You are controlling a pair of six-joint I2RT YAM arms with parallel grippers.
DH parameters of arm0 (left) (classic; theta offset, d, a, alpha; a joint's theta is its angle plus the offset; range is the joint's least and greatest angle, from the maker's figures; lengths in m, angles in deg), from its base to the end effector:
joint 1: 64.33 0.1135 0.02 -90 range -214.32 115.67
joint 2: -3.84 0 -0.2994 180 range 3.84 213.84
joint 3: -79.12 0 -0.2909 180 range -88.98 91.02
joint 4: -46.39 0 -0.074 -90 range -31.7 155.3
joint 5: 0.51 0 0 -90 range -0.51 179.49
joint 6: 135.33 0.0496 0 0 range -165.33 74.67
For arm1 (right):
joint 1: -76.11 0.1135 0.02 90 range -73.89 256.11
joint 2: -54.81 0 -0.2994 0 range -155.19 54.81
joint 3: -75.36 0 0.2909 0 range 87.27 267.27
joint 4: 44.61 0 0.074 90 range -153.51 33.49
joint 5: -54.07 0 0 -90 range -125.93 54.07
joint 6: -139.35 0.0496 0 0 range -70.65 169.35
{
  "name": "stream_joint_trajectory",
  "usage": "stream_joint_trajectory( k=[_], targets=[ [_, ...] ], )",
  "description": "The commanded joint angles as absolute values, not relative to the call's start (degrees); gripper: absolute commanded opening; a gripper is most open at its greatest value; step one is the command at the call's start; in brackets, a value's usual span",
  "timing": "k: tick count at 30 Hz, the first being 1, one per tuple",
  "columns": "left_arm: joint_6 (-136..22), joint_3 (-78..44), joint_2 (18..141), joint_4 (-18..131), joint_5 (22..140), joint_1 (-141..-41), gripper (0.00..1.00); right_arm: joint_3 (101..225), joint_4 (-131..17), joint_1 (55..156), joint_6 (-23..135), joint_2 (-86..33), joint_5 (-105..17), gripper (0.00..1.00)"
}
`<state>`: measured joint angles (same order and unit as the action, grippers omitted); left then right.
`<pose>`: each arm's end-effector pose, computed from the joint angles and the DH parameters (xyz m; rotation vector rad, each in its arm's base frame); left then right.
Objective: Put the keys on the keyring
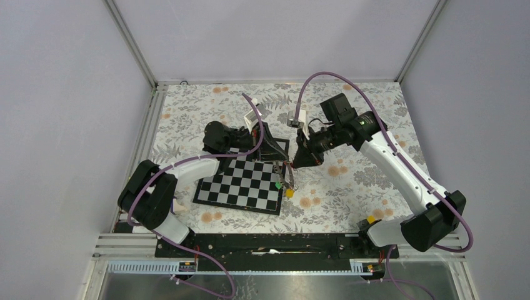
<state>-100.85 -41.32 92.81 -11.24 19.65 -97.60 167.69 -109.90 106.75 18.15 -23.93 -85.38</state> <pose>0.2657 -0.2300 0.3131 1.0654 1.3499 -1.8668 0.2476 0.1905 0.3921 -1.4829 1.7670 1.0450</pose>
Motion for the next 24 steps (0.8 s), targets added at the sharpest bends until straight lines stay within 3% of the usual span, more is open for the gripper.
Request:
stream_joint_trajectory(
  k=[1,16,24],
  targets=[
    [-101.3,-39.7,91.7,-17.0,20.7,-97.4,0.00,167.8,-108.9,106.6,18.0,-23.2,-89.3,0.10],
    [-99.9,-39.0,92.7,-16.3,18.0,-99.0,0.00,167.9,-108.4,106.8,19.0,-25.1,-93.2,0.10],
    [-98.0,-38.4,92.1,-14.3,15.0,-100.3,0.00,168.2,-108.5,106.8,19.3,-25.8,-93.6,0.17]
  ],
)
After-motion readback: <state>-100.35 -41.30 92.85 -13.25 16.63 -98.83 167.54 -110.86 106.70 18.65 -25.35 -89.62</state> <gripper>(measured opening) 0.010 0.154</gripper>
